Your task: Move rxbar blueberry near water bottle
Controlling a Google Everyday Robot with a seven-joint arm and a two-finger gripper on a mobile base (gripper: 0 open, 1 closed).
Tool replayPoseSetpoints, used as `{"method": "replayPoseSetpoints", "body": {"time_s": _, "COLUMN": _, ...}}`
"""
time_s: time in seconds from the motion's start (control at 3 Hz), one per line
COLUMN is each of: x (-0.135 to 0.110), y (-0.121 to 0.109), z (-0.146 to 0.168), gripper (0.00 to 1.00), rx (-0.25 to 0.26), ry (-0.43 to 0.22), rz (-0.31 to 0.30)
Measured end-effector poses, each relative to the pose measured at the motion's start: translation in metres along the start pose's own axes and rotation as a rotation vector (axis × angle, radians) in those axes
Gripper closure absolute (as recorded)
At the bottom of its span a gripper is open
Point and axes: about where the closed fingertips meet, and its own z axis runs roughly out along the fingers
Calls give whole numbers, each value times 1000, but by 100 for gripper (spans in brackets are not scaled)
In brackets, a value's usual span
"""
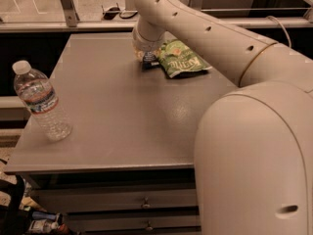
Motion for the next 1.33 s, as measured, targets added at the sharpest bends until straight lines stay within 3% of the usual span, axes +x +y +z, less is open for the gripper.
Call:
{"method": "replayPoseSetpoints", "body": {"time_s": 0.33, "x": 0, "y": 0, "z": 0, "gripper": 100, "rx": 0, "ry": 0, "rz": 0}}
{"method": "replayPoseSetpoints", "body": {"time_s": 0.67, "x": -18, "y": -6, "z": -49, "gripper": 100, "rx": 89, "ry": -91, "rz": -50}}
{"method": "replayPoseSetpoints", "body": {"time_s": 1.33, "x": -43, "y": -13, "z": -110, "gripper": 100, "rx": 182, "ry": -201, "rz": -95}}
